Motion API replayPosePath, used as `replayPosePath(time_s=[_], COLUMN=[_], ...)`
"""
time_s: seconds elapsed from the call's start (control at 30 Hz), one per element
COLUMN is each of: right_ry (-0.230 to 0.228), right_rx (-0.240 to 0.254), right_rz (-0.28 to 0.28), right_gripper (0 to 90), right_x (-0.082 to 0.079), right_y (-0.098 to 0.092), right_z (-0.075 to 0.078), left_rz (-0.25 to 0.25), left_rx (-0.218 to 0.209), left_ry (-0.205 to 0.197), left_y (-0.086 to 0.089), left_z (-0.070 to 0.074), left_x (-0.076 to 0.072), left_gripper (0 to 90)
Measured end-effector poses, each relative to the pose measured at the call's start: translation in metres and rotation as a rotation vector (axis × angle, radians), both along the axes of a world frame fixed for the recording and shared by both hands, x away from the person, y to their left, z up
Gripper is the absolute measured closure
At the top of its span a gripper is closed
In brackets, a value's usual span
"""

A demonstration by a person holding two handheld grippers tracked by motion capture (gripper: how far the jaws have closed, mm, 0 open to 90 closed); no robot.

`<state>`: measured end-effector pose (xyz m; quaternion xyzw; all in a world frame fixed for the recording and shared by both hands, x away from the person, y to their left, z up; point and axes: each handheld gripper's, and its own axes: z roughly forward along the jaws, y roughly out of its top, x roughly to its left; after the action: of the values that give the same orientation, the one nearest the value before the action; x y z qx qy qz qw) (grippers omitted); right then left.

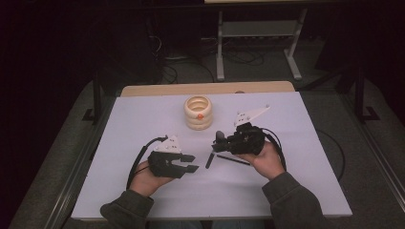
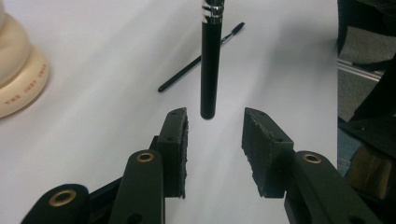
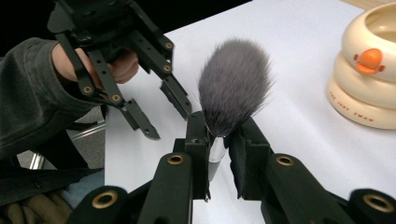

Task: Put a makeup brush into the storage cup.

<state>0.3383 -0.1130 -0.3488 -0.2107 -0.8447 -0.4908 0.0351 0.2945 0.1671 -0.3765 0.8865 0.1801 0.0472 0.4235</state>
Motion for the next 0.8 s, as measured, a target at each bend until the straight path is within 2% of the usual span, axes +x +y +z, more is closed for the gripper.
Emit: replayPosePath(time_s=[0.13, 0.27, 0.37, 0.4, 0.57, 0.67, 0.8], right_ry=[0.014, 0.009, 0.004, 0.0, 0.002, -0.008, -0.01], right_rx=[-0.013, -0.019, -0.026, -0.023, -0.038, -0.043, -0.054], right_rz=[-0.015, -0.025, -0.035, -0.037, -0.053, -0.059, -0.067], right_gripper=[77.1, 77.1, 77.1, 77.1, 77.1, 77.1, 77.1], right_x=[0.007, 0.016, 0.022, 0.025, 0.038, 0.045, 0.054], right_y=[-0.001, -0.001, -0.001, -0.001, 0.001, 0.003, 0.007], right_z=[0.001, 0.006, 0.012, 0.013, 0.022, 0.027, 0.034], left_rz=[0.031, 0.047, 0.075, 0.072, 0.103, 0.112, 0.114], left_rx=[0.001, 0.01, -0.003, 0.003, -0.002, -0.017, -0.014], left_ry=[-0.002, -0.009, -0.015, -0.029, -0.018, -0.01, -0.014], left_y=[0.007, 0.012, 0.017, 0.019, 0.024, 0.026, 0.027], left_z=[-0.003, -0.004, -0.004, -0.004, -0.004, -0.005, -0.005], left_x=[-0.002, -0.002, -0.003, -0.003, -0.003, -0.002, -0.001], left_gripper=[55.8, 53.0, 50.1, 49.6, 45.8, 44.4, 43.4])
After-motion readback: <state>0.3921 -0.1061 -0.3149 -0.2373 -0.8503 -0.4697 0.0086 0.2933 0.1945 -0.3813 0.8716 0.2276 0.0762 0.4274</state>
